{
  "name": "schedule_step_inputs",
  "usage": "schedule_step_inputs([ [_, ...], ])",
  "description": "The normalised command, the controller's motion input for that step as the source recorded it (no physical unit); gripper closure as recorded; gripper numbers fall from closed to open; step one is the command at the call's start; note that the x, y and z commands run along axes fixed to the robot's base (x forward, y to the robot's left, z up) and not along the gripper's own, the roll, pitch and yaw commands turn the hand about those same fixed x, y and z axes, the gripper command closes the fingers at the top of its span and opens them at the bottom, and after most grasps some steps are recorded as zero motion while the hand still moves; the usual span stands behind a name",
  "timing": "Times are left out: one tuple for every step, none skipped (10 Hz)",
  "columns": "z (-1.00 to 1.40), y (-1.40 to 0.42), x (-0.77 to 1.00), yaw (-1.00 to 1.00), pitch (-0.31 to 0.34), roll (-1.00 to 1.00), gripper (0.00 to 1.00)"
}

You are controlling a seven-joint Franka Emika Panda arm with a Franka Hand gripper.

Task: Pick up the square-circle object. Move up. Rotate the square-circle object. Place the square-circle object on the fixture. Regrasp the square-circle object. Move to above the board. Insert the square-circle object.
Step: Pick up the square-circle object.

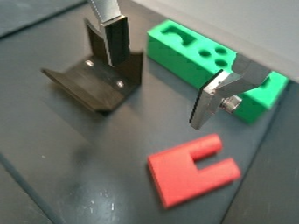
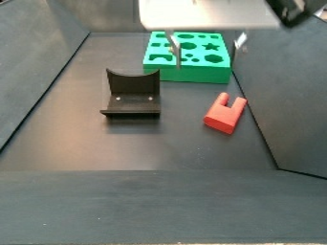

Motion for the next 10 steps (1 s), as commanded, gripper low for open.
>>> schedule_step_inputs([
  [-0.69,0.28,-0.32,-0.68,0.229,-0.12,0.00],
  [-0.62,0.13,-0.32,-0.63,0.236,-0.13,0.00],
  [-0.57,0.05,-0.29,-0.60,0.233,-0.16,0.00],
  [-0.52,0.00,-0.29,-0.52,0.163,-0.22,0.00],
  [-0.55,-0.04,-0.24,-0.42,0.091,-0.24,0.00],
  [-0.54,0.00,-0.14,-0.29,0.054,-0.27,0.00],
  [-0.54,0.00,-0.09,-0.20,0.060,-0.27,0.00],
  [-0.29,0.00,-0.11,-0.02,0.027,-0.02,0.00],
  [-0.40,0.00,-0.19,-0.02,0.000,-0.03,0.00],
  [-0.51,0.02,-0.16,-0.03,-0.056,-0.08,0.00],
])
